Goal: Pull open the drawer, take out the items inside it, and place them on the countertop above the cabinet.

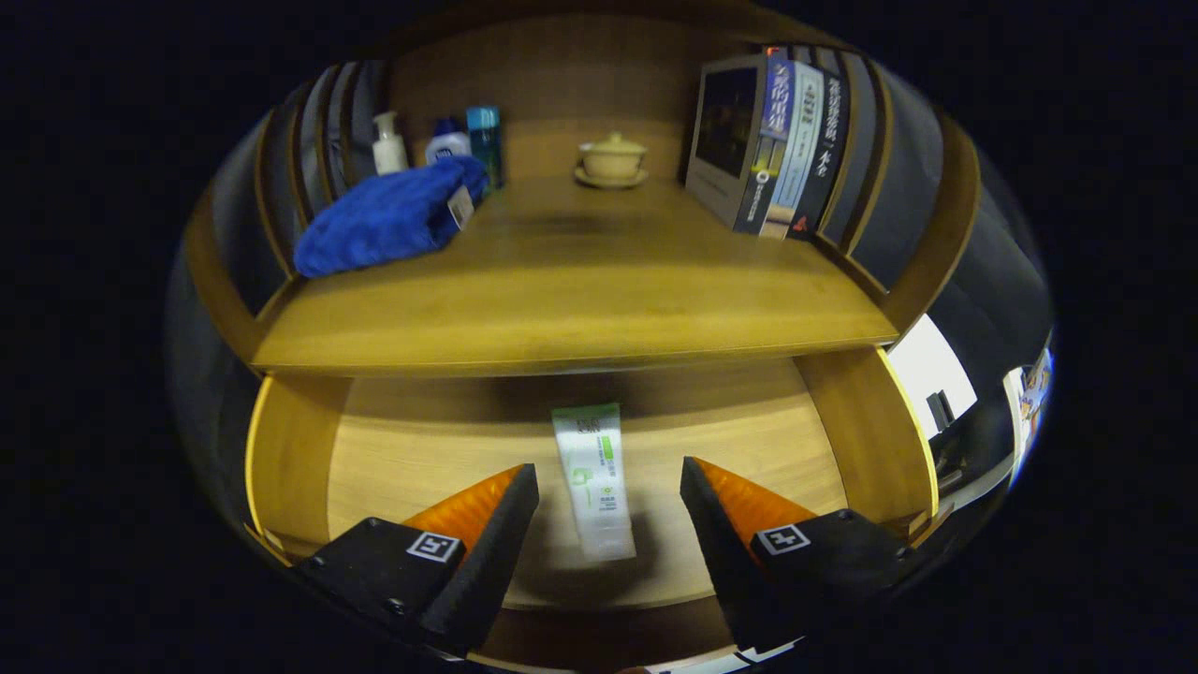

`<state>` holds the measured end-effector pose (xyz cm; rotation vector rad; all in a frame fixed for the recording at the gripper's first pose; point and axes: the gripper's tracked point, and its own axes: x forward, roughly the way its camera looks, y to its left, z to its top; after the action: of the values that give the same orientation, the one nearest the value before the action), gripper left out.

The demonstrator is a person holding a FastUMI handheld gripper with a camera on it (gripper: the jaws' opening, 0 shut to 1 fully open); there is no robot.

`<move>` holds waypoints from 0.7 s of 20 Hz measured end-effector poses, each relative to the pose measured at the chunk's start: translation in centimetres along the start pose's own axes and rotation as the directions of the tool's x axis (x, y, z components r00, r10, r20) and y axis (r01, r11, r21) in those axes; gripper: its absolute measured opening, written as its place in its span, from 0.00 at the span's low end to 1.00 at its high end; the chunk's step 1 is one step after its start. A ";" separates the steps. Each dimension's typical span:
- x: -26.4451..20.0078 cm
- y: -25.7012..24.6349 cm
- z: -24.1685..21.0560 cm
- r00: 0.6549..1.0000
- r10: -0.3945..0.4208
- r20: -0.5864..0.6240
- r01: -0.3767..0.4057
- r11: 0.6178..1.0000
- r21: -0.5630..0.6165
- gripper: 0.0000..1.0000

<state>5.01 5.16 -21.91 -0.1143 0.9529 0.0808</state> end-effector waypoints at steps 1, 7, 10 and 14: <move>0.6 0.2 -0.3 0.999 0.005 -0.042 -0.005 1.000 -0.001 0.99; 3.3 -0.2 -3.0 0.977 -0.021 -0.214 0.011 0.999 -0.048 0.99; 4.2 0.5 -3.6 0.965 0.004 -0.261 -0.017 0.999 -0.046 0.98; 4.5 1.9 -3.7 0.959 0.029 -0.283 -0.030 1.000 0.001 0.68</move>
<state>4.37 6.60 -27.80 -0.1165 1.2415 0.0954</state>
